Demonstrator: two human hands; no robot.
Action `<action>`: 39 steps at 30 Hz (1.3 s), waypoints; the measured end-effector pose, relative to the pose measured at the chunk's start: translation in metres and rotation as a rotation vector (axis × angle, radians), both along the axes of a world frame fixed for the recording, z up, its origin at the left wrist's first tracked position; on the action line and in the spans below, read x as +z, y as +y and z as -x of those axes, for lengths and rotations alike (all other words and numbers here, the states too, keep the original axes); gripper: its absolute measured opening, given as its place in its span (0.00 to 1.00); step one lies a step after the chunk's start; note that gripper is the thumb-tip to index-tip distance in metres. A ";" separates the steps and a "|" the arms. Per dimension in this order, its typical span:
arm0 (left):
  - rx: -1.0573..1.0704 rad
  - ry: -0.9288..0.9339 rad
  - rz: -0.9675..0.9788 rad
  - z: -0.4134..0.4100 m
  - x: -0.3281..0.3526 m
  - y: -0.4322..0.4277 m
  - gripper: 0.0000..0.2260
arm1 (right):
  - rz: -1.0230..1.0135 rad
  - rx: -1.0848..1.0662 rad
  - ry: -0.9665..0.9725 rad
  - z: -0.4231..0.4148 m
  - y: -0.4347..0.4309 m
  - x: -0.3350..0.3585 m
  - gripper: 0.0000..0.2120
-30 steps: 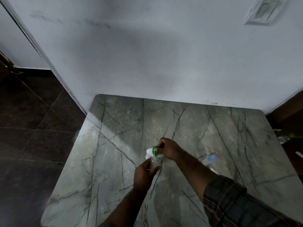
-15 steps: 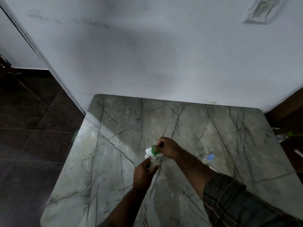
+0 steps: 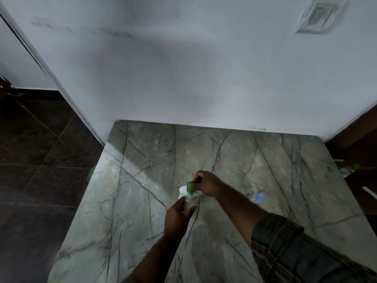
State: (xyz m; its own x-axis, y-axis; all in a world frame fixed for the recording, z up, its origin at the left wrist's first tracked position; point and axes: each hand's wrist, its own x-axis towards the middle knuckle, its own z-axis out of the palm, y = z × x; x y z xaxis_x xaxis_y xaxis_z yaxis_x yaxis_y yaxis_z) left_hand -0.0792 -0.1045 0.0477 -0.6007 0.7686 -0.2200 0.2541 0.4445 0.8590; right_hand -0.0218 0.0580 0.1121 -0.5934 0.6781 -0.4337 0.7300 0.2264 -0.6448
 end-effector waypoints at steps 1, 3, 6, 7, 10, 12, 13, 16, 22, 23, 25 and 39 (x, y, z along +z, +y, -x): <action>-0.001 -0.001 0.000 0.001 0.000 0.000 0.18 | -0.002 -0.002 -0.002 0.000 0.001 0.001 0.08; -0.008 0.002 0.003 0.001 0.000 0.000 0.19 | -0.019 0.001 -0.008 0.001 0.000 0.000 0.07; -0.015 0.004 0.019 0.001 -0.004 -0.001 0.19 | -0.023 0.006 -0.023 -0.001 -0.002 -0.006 0.07; -0.016 0.003 0.019 0.001 -0.005 -0.001 0.19 | -0.015 0.006 -0.023 -0.002 -0.003 -0.007 0.08; -0.024 0.021 0.012 0.000 -0.004 0.000 0.17 | -0.011 0.016 -0.017 -0.001 -0.003 -0.003 0.11; -0.026 0.038 0.011 0.001 -0.001 0.002 0.17 | -0.022 0.012 -0.014 0.000 -0.002 -0.001 0.12; -0.028 0.041 0.009 0.001 0.000 0.002 0.17 | -0.032 0.007 -0.012 0.000 -0.001 -0.001 0.11; -0.028 0.026 0.003 0.001 -0.002 0.002 0.16 | -0.053 0.007 -0.010 -0.001 -0.001 -0.005 0.09; -0.018 0.016 -0.004 0.000 -0.005 0.001 0.18 | -0.025 0.004 -0.002 -0.001 -0.001 -0.007 0.10; -0.016 0.013 -0.009 0.000 -0.003 0.001 0.18 | -0.026 0.008 -0.002 0.000 0.000 -0.005 0.10; -0.018 0.012 -0.012 0.002 -0.002 0.002 0.17 | -0.036 0.010 -0.004 0.000 0.001 -0.003 0.08; -0.022 0.002 -0.013 0.004 -0.002 0.002 0.17 | -0.061 0.047 -0.003 -0.001 0.001 -0.001 0.10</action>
